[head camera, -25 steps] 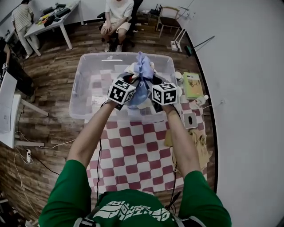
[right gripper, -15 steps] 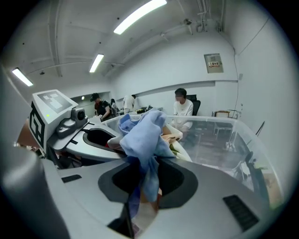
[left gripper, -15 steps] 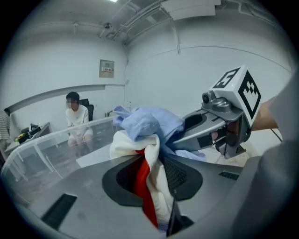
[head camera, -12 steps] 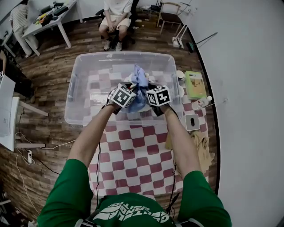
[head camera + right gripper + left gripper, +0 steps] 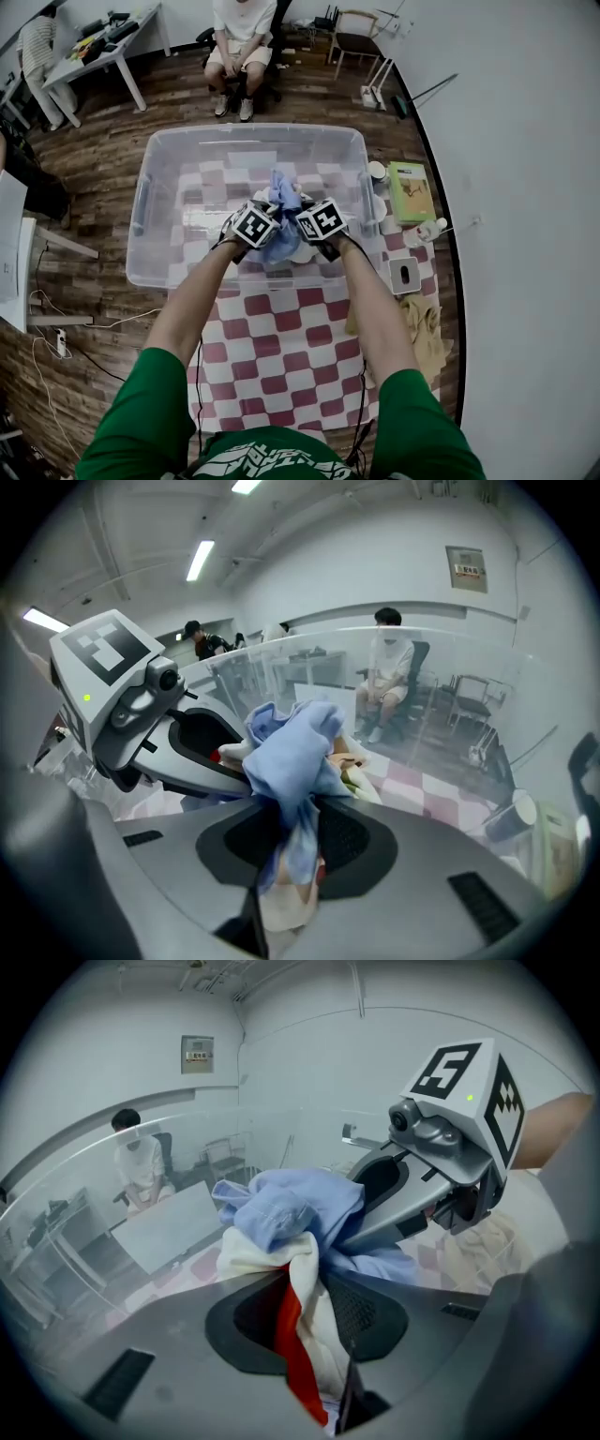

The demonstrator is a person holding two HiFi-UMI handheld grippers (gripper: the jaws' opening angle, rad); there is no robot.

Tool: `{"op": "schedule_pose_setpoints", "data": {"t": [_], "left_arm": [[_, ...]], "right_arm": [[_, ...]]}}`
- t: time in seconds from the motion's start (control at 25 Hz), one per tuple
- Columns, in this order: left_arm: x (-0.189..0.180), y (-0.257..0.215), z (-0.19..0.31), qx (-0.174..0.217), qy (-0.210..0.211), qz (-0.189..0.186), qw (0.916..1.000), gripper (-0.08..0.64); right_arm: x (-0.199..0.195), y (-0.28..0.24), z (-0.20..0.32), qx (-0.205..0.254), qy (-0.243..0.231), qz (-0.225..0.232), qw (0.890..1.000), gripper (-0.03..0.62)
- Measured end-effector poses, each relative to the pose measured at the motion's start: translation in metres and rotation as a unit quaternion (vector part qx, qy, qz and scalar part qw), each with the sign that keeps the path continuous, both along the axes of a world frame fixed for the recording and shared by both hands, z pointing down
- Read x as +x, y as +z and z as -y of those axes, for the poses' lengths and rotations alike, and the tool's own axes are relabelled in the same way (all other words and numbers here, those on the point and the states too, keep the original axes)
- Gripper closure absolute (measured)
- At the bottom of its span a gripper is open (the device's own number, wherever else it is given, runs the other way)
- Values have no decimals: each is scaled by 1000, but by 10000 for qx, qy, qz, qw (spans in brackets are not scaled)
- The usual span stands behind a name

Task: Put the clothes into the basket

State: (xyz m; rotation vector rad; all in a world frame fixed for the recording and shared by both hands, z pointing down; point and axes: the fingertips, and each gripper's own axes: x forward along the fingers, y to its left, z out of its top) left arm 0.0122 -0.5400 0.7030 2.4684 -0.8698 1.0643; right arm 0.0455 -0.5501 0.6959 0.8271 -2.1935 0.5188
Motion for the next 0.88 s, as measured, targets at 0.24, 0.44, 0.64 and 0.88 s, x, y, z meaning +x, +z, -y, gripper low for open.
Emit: {"op": "schedule_pose_setpoints", "data": {"t": [0.24, 0.44, 0.64, 0.88], "left_arm": [[-3, 30, -5, 3, 86, 283, 9996, 465], [8, 48, -15, -307, 370, 141, 9987, 465], [-3, 59, -21, -434, 398, 436, 9973, 462], [-13, 65, -23, -531, 252, 666, 9960, 439]], "right_arm": [[1, 38, -13, -335, -310, -302, 9985, 494], [2, 53, -19, -566, -527, -420, 9961, 494], [3, 61, -27, -660, -636, -586, 9941, 486], [7, 69, -35, -783, -645, -697, 9924, 464]]}}
